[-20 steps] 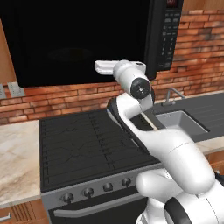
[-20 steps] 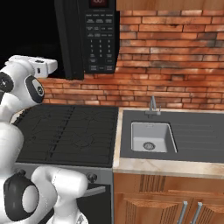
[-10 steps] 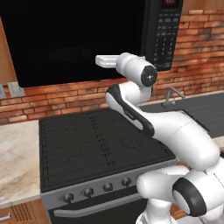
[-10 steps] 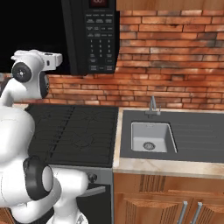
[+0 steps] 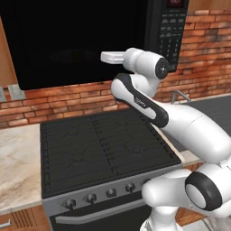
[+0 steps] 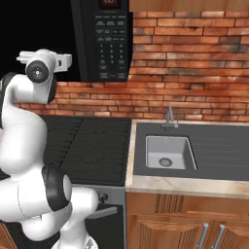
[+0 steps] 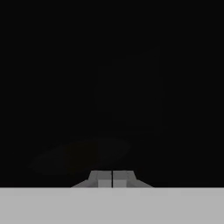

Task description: Pick the cheese from the counter and place it in the microwave. Then turn on the microwave.

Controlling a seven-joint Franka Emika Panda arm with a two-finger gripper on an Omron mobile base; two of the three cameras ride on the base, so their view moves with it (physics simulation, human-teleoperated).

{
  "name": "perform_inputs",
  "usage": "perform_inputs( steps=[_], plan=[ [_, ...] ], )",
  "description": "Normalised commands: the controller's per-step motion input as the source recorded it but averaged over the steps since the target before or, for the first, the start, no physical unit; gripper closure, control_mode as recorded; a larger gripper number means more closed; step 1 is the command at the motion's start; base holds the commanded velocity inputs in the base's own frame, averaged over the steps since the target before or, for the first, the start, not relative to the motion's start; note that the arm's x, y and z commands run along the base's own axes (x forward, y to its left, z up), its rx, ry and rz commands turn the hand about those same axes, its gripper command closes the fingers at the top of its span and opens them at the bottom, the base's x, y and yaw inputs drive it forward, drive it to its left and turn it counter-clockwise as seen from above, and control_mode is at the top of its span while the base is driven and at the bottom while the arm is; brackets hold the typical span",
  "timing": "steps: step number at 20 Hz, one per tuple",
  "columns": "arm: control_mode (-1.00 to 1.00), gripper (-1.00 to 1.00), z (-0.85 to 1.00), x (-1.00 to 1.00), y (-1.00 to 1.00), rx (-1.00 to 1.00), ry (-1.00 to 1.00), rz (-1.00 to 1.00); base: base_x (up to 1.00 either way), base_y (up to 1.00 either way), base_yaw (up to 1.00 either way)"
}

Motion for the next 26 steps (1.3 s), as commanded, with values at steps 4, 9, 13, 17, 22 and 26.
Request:
perform_inputs(
  steps=[4, 9, 13, 17, 22, 26],
  plan=[
    [-1.0, 1.0, 0.24, 0.04, 0.0, 0.0, 0.02, 0.08, 0.0, 0.0, 0.0],
    [-1.0, 1.0, 0.34, -0.92, -0.21, 0.0, 0.0, 0.03, 0.0, 0.0, 0.0],
    [-1.0, 1.0, 0.47, -1.0, -0.39, 0.0, 0.0, 0.01, 0.0, 0.0, 0.0],
    [-1.0, 1.0, 0.43, -0.95, -0.64, 0.0, 0.04, 0.02, 0.0, 0.0, 0.0],
    [-1.0, 1.0, 0.2, -0.49, -0.93, 0.03, 0.26, 0.01, 0.0, 0.0, 0.0],
    [-1.0, 1.0, -0.08, -0.2, -0.95, 0.06, 0.32, 0.0, 0.0, 0.0, 0.0]
  ],
)
